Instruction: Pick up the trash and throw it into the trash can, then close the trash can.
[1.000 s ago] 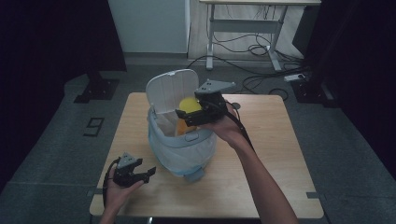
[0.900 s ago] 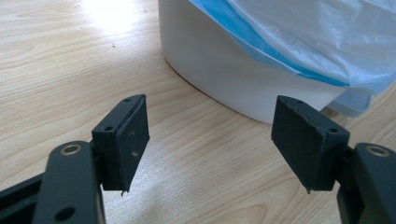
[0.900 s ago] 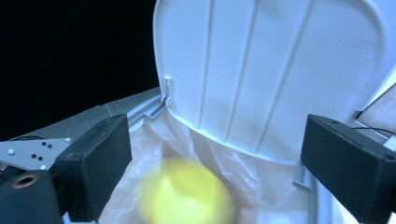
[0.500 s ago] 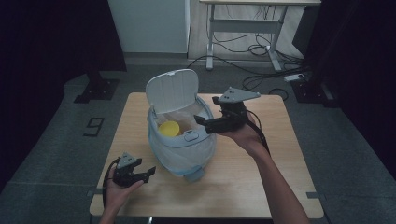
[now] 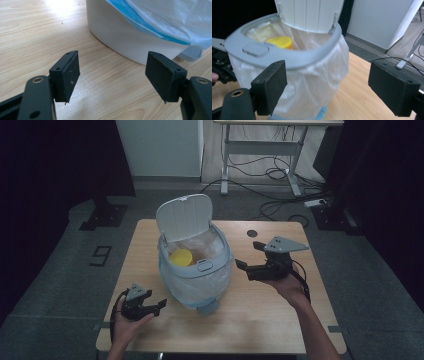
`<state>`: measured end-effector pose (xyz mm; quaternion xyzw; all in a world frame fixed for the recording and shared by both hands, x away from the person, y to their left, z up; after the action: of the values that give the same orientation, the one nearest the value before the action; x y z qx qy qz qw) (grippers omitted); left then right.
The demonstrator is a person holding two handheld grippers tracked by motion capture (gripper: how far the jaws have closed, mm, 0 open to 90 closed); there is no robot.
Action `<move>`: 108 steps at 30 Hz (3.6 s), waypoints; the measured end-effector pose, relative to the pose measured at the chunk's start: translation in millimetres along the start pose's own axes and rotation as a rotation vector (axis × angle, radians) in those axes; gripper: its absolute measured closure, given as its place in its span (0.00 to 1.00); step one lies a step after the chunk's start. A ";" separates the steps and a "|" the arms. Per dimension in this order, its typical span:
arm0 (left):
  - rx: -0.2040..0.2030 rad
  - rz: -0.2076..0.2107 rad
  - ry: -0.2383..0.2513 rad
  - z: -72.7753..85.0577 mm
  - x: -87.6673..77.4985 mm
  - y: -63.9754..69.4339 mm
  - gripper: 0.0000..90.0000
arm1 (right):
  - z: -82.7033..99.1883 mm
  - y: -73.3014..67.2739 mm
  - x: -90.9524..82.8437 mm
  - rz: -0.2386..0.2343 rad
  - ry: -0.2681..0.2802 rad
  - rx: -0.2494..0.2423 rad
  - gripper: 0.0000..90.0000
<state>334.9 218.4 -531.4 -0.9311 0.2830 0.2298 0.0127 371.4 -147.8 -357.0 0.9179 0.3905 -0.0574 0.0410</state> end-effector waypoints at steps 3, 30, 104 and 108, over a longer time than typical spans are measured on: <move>0.000 0.000 0.001 -0.1 -0.2 -0.1 0.31 | 14.0 2.2 -8.7 0.011 0.005 0.019 0.18; -0.005 0.000 0.021 -6.6 -4.9 3.0 0.31 | 129.7 18.1 -53.9 0.116 -0.044 0.092 0.24; -0.006 0.145 0.252 -202.8 -18.0 1.4 0.30 | 172.6 29.0 -66.4 0.121 -0.157 0.149 0.25; 0.001 0.144 0.257 -210.9 -14.0 -1.9 0.30 | 173.9 29.4 -66.2 0.122 -0.161 0.147 0.25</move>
<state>414.4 194.8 -337.0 -0.9301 0.3485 0.1089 -0.0395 334.3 -236.2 -519.1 0.9328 0.3242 -0.1570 0.0084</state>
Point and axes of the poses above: each handheld gripper's, and its own axes: x roughly forward along the jaws, z roughly out of its underside, y roughly to its right, the point moved 5 cm from there along x, roughly forward along the jaws, and after that the axes turned 12 degrees about y, right-handed, at the moved point
